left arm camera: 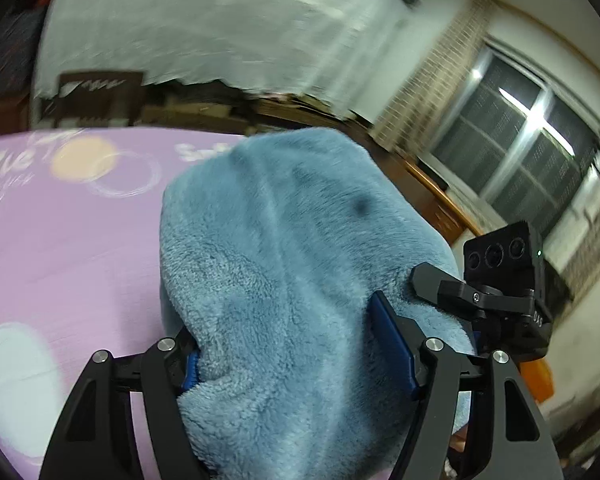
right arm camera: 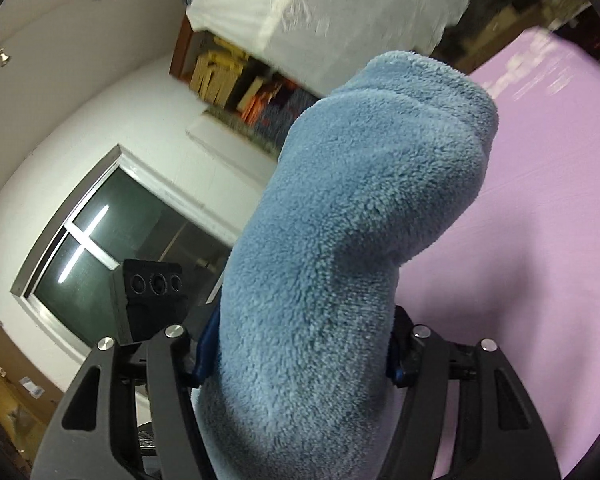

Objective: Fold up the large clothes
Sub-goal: 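Carry the lifted bundle toward the grey cushion with the right tool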

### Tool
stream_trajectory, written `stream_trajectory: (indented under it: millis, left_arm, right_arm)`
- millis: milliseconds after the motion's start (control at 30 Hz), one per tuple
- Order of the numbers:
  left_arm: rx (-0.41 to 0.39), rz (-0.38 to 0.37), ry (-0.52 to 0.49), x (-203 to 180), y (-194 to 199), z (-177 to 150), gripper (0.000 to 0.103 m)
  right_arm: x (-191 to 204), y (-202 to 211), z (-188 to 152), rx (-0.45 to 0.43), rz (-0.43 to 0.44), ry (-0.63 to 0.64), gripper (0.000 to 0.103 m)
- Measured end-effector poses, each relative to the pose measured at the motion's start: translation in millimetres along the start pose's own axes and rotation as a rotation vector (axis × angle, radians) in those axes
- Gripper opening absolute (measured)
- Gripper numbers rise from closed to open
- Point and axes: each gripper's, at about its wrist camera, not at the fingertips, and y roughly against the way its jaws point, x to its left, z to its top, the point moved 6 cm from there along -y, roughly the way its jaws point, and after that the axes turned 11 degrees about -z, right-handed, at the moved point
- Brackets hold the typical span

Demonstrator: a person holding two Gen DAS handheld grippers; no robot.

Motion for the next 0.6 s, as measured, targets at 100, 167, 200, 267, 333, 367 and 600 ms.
stream_trajectory:
  millis: [100, 167, 200, 267, 333, 367, 600]
  left_arm:
    - [0.041, -0.007, -0.054, -33, -39, -12, 0.07]
    - [0.077, -0.029, -0.059, -47, -66, -23, 0.07]
    - [0.101, -0.045, -0.051, -49, -81, -29, 0.07]
    - [0.16, -0.077, -0.025, -54, -113, -47, 0.07]
    - [0.218, -0.081, -0.014, -57, -141, -66, 0.07]
    - [0.256, -0.069, -0.016, -57, -159, -78, 0.07]
    - [0.358, 0.02, -0.079, -57, -222, -126, 0.074]
  right_arm:
    - [-26, 54, -8, -0.053, -0.046, -0.018, 0.063]
    - [-48, 84, -17, -0.076, -0.072, -0.049, 0.063]
    - [-58, 95, -20, -0.084, -0.08, -0.065, 0.063]
    - [-85, 118, -31, -0.101, -0.097, -0.107, 0.063]
    - [-116, 136, -44, -0.114, -0.125, -0.154, 0.063]
    - [-132, 148, -50, -0.117, -0.139, -0.171, 0.063]
    - [-236, 191, -99, -0.123, -0.437, -0.275, 0.063]
